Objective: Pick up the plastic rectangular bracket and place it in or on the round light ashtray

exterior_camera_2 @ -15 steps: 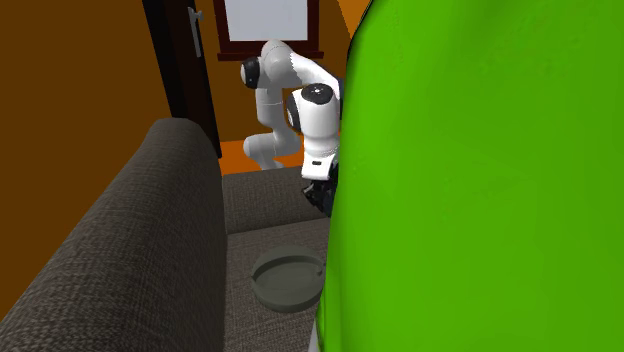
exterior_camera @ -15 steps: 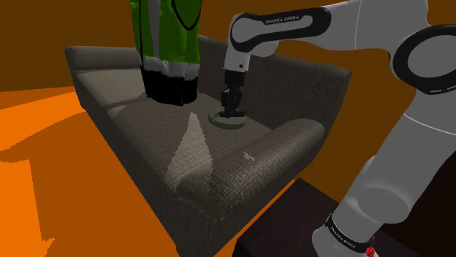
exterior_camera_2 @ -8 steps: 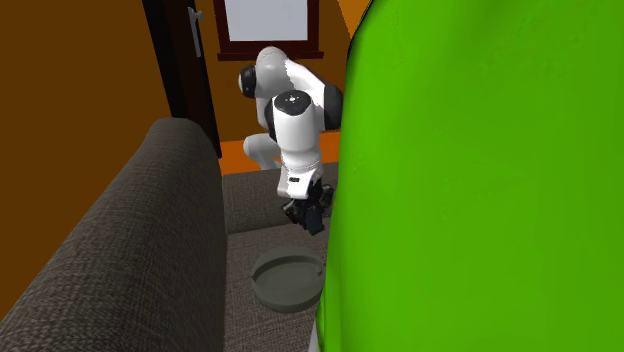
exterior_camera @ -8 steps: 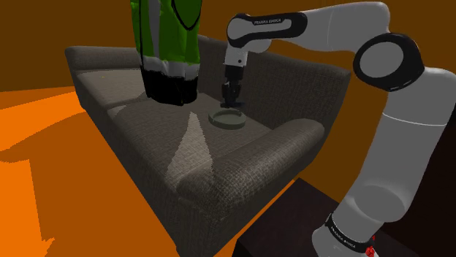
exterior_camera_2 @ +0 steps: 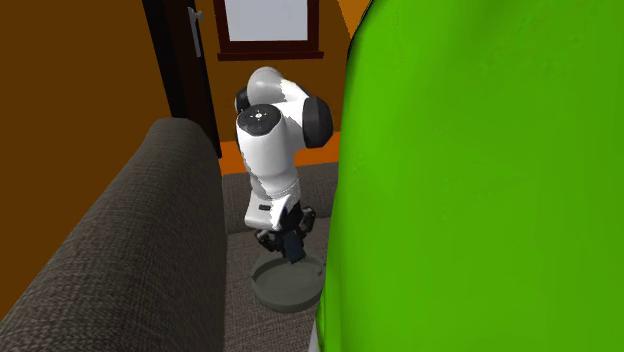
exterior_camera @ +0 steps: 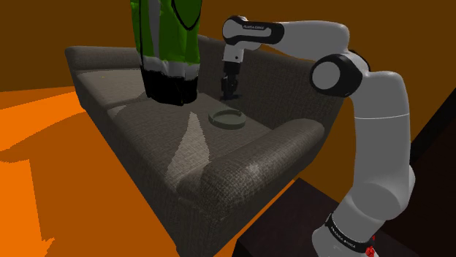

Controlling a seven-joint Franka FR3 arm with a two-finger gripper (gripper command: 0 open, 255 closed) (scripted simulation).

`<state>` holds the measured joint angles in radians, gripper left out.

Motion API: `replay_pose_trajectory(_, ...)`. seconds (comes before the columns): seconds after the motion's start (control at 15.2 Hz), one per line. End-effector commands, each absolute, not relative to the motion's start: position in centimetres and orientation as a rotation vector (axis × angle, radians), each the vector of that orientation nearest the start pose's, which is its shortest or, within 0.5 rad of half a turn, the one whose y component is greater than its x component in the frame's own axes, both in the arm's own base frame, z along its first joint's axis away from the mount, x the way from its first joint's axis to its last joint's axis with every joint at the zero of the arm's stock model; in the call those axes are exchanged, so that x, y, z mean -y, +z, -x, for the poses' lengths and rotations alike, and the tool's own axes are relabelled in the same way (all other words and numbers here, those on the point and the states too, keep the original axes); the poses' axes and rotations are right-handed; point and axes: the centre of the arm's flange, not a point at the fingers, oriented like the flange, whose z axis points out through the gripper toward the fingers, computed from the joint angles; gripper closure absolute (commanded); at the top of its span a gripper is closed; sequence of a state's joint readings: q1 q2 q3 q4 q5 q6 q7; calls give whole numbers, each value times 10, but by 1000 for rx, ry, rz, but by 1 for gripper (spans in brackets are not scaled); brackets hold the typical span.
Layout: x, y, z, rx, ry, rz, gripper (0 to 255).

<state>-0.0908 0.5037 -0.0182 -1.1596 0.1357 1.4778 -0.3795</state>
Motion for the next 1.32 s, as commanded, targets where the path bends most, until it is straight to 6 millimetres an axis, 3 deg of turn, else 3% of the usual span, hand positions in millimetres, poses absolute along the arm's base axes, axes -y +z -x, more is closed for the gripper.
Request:
replay_pose_trajectory(0.0, 59, 489, -683, 404, 221, 2938, 255)
replay_pose_trajectory(0.73, 59, 430, -683, 404, 221, 2938, 255)
replay_pose_trajectory(1.25, 59, 430, -683, 404, 221, 2938, 255)
